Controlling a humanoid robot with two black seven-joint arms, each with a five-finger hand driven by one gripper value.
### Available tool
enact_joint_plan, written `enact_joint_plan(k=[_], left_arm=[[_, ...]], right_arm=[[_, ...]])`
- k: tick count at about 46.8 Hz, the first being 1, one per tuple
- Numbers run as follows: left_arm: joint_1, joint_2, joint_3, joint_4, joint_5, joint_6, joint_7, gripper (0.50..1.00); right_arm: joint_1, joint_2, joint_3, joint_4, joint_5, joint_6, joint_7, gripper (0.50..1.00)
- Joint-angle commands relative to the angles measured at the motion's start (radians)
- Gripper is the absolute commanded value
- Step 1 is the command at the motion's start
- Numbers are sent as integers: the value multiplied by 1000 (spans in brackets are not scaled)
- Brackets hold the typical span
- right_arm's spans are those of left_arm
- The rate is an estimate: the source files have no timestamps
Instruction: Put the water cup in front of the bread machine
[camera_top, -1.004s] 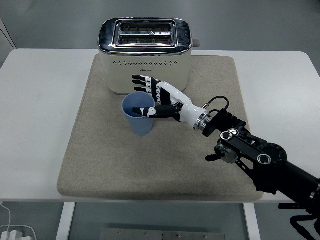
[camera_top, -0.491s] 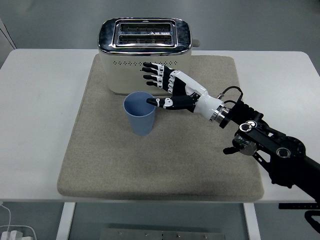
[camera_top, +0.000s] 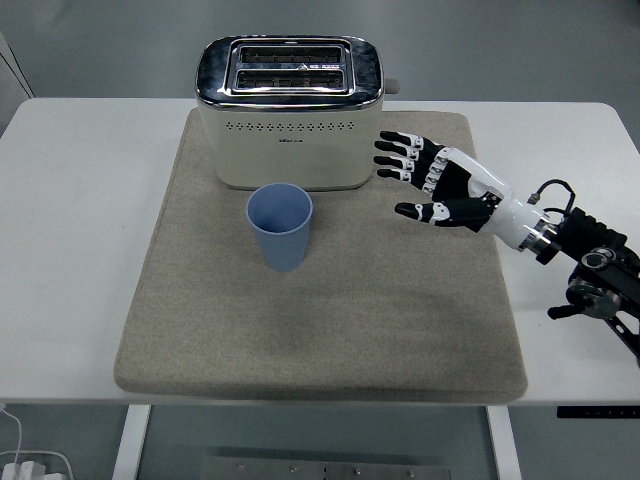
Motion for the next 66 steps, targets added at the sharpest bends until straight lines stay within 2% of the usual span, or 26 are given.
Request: enact_joint_plan(k=[1,11,22,29,32,48,54,66], left_arm=[[0,0,0,0,0,0,0,1000],[0,0,0,0,0,0,0,1000],[0,0,0,0,0,0,0,1000],[0,0,0,0,0,0,0,1000],[0,0,0,0,0,0,0,1000],[0,0,0,0,0,0,0,1000],[0,0,0,0,0,0,0,1000],[0,0,0,0,0,0,0,1000]], right_arm=[[1,-14,11,-22,1,-13,0,924],[25,-17,44,-74,74,-68,-44,921],[59,-15,42,-94,197,-62,-115,919],[93,-1,44,-131,257,-73,-262,917],[113,9,45,-159,300,-76,-309,917],[208,132,47,-244,591,-218,-536,917],[242,164,44,-286,696,-258,-549,919],[248,164,45,-300,705,-251,-537,924]])
